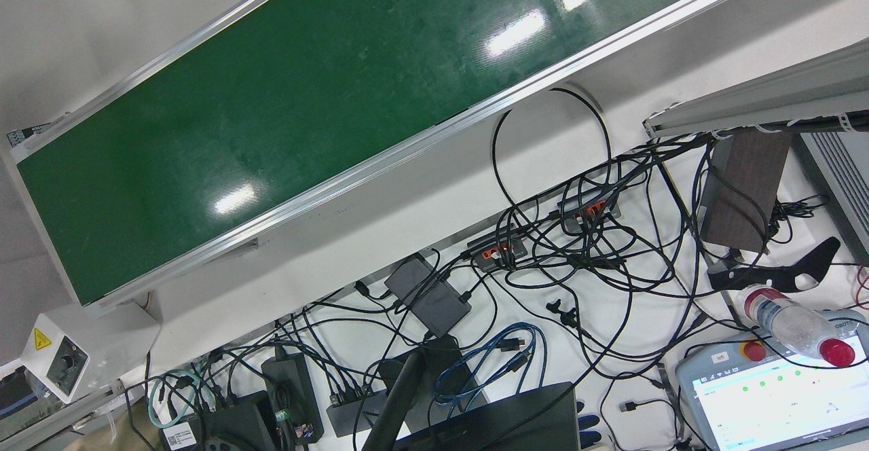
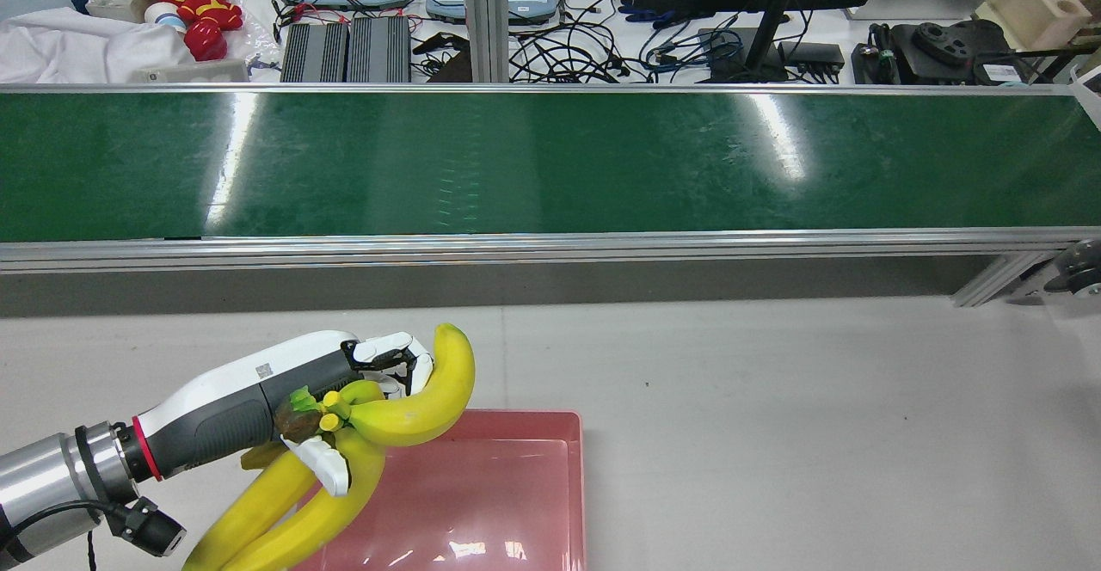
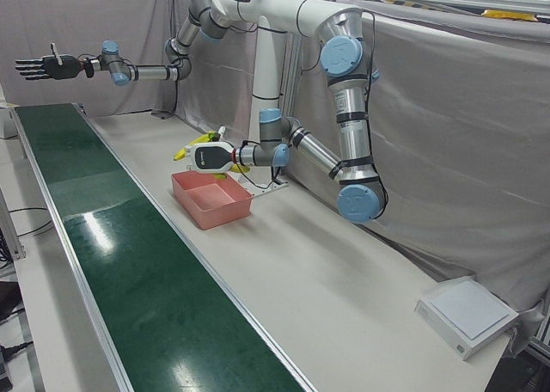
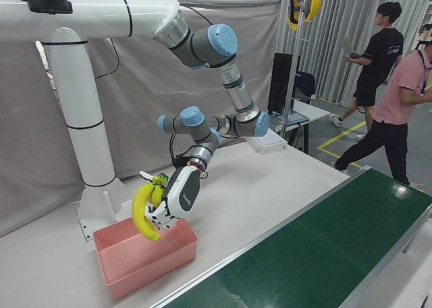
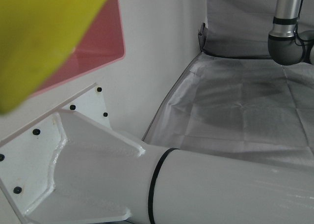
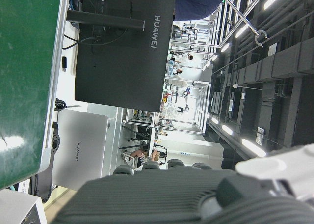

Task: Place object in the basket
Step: 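Lower the bananas into the pink tray and open the left hand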

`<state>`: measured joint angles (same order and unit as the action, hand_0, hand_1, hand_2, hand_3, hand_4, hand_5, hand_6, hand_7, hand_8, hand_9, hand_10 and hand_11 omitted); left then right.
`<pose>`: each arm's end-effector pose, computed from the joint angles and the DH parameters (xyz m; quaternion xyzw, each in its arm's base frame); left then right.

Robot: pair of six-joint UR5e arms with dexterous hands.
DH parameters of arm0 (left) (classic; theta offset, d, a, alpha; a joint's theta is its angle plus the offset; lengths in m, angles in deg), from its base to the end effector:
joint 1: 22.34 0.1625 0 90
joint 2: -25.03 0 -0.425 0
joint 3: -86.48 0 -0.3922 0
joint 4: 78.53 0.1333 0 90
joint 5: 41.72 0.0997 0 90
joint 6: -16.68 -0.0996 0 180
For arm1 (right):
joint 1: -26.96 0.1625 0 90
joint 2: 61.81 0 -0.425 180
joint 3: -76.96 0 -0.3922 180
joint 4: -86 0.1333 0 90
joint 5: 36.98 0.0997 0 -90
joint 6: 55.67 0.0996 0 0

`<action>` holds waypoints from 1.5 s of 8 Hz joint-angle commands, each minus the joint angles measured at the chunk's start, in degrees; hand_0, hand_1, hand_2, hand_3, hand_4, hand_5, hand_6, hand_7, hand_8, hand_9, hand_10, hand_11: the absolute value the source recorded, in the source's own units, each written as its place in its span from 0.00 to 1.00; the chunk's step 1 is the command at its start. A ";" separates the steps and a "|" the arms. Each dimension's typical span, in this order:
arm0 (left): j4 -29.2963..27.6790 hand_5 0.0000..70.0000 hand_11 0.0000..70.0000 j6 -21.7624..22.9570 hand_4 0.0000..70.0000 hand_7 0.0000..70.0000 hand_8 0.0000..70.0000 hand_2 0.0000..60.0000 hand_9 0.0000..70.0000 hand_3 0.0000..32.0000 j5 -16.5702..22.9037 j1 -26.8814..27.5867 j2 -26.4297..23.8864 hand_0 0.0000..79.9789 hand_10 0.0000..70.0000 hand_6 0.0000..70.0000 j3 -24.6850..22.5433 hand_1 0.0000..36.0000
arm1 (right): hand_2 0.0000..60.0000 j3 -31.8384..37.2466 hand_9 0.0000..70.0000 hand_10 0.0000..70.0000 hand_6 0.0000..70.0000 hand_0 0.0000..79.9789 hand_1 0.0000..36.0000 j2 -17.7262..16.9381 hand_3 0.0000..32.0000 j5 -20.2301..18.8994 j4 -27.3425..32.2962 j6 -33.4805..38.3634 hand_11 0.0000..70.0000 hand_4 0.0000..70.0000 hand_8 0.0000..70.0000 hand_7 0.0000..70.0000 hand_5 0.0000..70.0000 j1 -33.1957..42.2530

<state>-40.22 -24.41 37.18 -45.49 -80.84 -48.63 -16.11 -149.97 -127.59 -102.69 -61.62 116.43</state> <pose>0.3401 -0.3113 0.2827 -0.1324 0.8195 -0.3896 0.3988 0.1276 -0.4984 0.6598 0.0284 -0.6828 0.7287 0.0449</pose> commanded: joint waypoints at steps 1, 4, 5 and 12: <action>-0.52 0.13 0.00 -0.22 0.00 0.08 0.12 0.00 0.14 0.25 0.11 1.35 1.90 0.14 0.00 0.00 -1.03 0.00 | 0.00 0.00 0.00 0.00 0.00 0.00 0.00 0.00 0.00 0.00 0.00 -0.03 0.00 0.00 0.00 0.00 0.00 0.00; -0.52 0.00 0.00 -1.62 0.00 0.03 0.07 0.00 0.03 0.49 0.02 2.06 1.99 0.00 0.00 0.00 -1.03 0.00 | 0.00 0.00 0.00 0.00 0.00 0.00 0.00 0.00 0.00 0.00 0.00 -0.03 0.00 0.00 0.00 0.00 0.00 0.00; -0.52 0.00 0.00 -1.62 0.00 0.03 0.08 0.00 0.02 0.69 0.02 2.06 2.34 0.00 0.00 0.00 -0.94 0.00 | 0.00 0.00 0.00 0.00 0.00 0.00 0.00 0.00 0.00 0.00 0.00 -0.03 0.00 0.00 0.00 0.00 0.00 -0.09; 3.25 0.00 0.00 -9.98 0.00 0.02 0.10 0.00 0.03 1.00 -4.46 6.54 4.63 0.51 0.00 0.00 -4.71 0.00 | 0.00 0.00 0.00 0.00 0.00 0.00 0.00 0.00 0.00 0.00 0.00 -0.03 0.00 0.00 0.00 0.00 0.00 0.00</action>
<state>-38.40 -33.22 34.50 -40.07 -76.22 -51.32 -16.09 -149.97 -127.59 -102.70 -61.65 116.41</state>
